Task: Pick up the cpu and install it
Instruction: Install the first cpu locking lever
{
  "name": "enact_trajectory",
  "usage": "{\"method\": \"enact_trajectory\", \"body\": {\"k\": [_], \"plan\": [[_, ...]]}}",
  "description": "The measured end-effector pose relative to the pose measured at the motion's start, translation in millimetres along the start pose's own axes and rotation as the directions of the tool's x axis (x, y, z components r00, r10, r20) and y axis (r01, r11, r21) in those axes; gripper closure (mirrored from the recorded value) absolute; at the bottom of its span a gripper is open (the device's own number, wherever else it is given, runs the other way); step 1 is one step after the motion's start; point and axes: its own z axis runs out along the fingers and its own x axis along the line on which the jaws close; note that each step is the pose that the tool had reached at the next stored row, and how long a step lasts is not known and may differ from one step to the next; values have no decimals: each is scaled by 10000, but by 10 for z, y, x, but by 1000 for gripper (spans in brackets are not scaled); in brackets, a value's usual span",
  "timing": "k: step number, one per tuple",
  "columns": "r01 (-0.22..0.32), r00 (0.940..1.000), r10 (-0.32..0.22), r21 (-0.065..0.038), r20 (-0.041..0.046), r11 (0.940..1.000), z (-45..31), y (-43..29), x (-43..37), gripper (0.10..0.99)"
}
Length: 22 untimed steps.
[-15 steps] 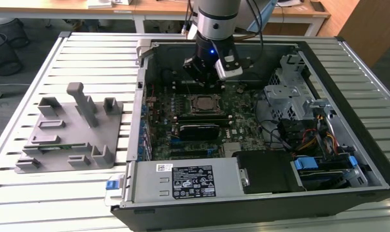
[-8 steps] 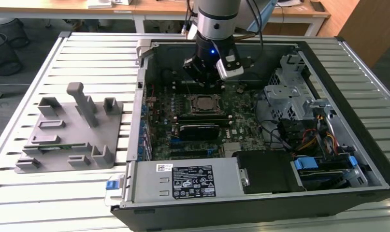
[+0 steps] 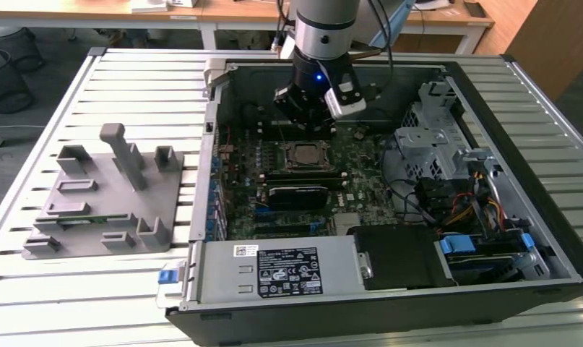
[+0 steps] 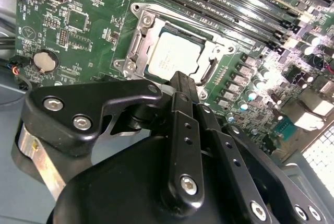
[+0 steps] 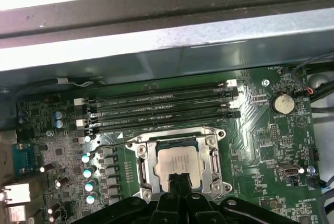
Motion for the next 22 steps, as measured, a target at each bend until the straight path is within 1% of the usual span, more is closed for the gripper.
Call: {"method": "enact_trajectory", "body": {"k": [11, 22], "plan": [[507, 9987, -507, 5, -13, 9987, 0, 0, 0, 980], [1028, 9947, -1028, 11, -26, 9947, 0, 0, 0, 980]]}}
